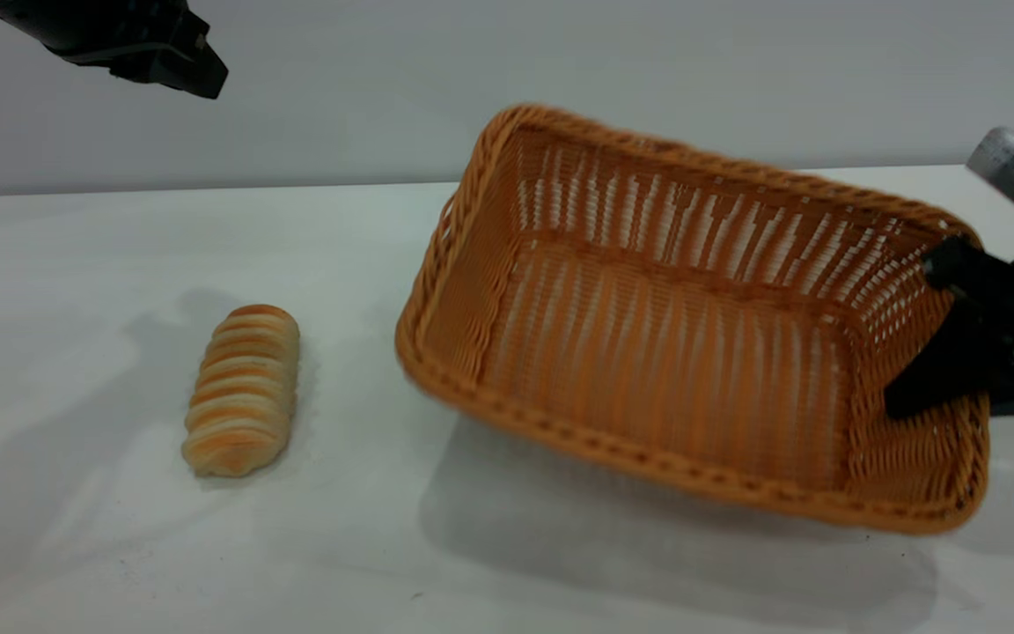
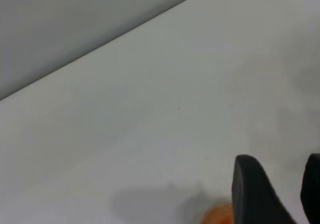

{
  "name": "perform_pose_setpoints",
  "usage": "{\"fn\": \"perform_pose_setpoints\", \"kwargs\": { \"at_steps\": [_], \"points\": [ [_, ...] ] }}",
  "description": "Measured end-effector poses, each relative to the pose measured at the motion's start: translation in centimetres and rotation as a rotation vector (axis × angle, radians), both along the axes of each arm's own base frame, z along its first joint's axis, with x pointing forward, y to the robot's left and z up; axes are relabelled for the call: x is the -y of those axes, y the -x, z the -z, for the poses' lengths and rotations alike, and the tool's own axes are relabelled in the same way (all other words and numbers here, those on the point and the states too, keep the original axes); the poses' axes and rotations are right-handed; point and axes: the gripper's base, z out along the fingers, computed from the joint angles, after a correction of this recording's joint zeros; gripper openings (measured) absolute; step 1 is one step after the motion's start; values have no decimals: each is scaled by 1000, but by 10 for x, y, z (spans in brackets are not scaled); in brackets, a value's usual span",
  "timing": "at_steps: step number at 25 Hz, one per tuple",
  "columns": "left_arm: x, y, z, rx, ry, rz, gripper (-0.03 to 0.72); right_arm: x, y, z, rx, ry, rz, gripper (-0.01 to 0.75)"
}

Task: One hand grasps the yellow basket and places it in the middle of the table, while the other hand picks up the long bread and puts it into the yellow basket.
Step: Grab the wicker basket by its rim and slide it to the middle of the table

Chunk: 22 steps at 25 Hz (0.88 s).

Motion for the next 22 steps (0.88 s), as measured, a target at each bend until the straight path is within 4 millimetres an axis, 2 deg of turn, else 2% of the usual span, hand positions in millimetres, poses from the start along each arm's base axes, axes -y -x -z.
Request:
{"fn": "perform_pose_setpoints", "kwargs": {
  "at_steps": [2,5,9,12,16,22],
  "points": [
    [0,0,0,-3,0,5,292,-7,3,1,-16,14,-46,94],
    [0,0,0,-2,-1,6,292,-29,3,0,-22,38,-147,94],
    [1,1,0,-6,1,9,292,-67,-8,-12,0,67,-261,94],
    [1,1,1,-11,3,13,292,-88,-20,-23,6,83,-288,94],
    [2,2,1,-20,7,21,292,-93,-34,-27,-32,117,-260,94],
    [2,2,1,-20,7,23,291,-93,-45,-10,-104,151,-231,94]
  ]
}}
